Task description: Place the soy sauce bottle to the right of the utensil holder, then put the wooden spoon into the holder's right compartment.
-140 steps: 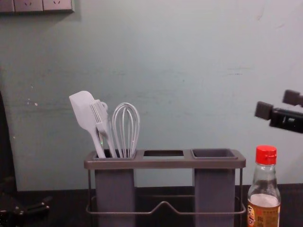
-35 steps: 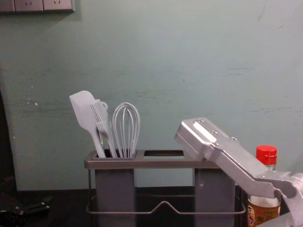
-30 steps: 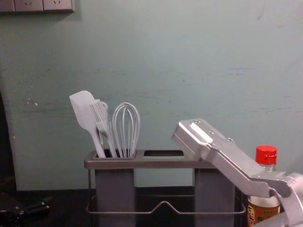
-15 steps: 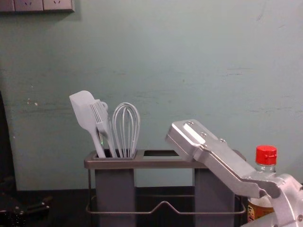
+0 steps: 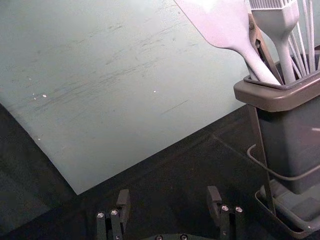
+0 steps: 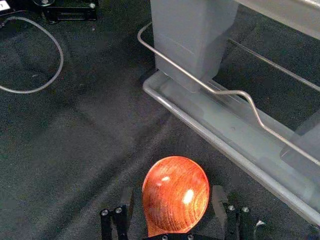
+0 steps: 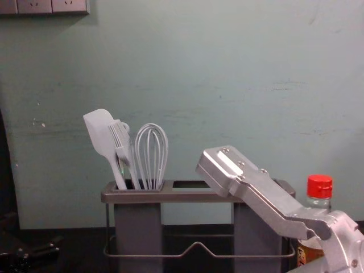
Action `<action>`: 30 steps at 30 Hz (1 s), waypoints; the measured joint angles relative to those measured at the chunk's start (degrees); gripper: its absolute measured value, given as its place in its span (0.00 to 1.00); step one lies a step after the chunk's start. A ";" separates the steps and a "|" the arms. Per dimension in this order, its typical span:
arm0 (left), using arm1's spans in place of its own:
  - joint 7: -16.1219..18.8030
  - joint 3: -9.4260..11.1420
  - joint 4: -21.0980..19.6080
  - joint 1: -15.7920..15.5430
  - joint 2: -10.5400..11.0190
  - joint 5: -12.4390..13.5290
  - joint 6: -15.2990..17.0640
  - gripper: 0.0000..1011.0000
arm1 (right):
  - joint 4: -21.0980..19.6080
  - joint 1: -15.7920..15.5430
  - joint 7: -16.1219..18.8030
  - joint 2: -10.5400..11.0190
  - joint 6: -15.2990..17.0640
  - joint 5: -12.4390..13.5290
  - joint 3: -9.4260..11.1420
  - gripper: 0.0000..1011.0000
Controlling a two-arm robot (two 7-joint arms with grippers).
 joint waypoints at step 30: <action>0.00 0.00 0.00 0.00 0.00 0.00 0.00 0.99 | 3.26 1.30 2.29 -2.49 -0.69 -4.16 0.36 0.99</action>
